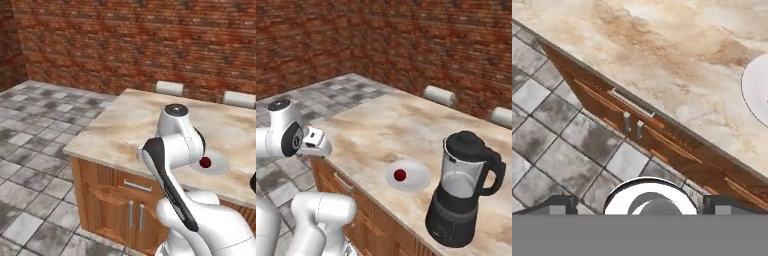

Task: Pick the apple and mango from the fridge and place them on the plate next to the blender to make a fruit smoothie.

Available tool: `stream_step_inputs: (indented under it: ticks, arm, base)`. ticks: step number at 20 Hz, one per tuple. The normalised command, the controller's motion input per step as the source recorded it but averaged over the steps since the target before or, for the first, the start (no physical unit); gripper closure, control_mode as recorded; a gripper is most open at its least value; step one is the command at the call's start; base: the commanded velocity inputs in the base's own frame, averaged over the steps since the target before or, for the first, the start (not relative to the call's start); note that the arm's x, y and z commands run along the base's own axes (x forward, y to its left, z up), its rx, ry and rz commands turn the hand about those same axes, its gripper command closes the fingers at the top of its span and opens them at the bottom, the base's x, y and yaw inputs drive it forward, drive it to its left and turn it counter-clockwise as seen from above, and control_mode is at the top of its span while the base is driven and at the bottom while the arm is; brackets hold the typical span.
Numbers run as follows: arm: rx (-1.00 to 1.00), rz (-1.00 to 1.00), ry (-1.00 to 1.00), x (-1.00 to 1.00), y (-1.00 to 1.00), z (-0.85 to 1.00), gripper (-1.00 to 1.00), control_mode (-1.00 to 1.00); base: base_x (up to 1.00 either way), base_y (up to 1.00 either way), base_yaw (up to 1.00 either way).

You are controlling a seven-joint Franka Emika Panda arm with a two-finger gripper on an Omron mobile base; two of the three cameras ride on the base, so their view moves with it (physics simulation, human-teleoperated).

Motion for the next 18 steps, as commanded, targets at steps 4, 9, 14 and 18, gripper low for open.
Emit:
stream_step_inputs:
  ticks: [4,9,14,18]
  arm:
    - [0.0,0.0,0.0,0.0,0.0,0.0,-1.0,1.0]
    - [0.0,0.0,0.0,0.0,0.0,0.0,-1.0,1.0]
    - [0.0,0.0,0.0,0.0,0.0,0.0,-1.0,1.0]
    - [0.0,0.0,0.0,0.0,0.0,0.0,-1.0,1.0]
  base:
    - [-0.32,0.33,0.88]
    - [-0.19,0.36,0.89]
    - [-0.06,0.2,0.82]
    - [0.0,0.0,0.61]
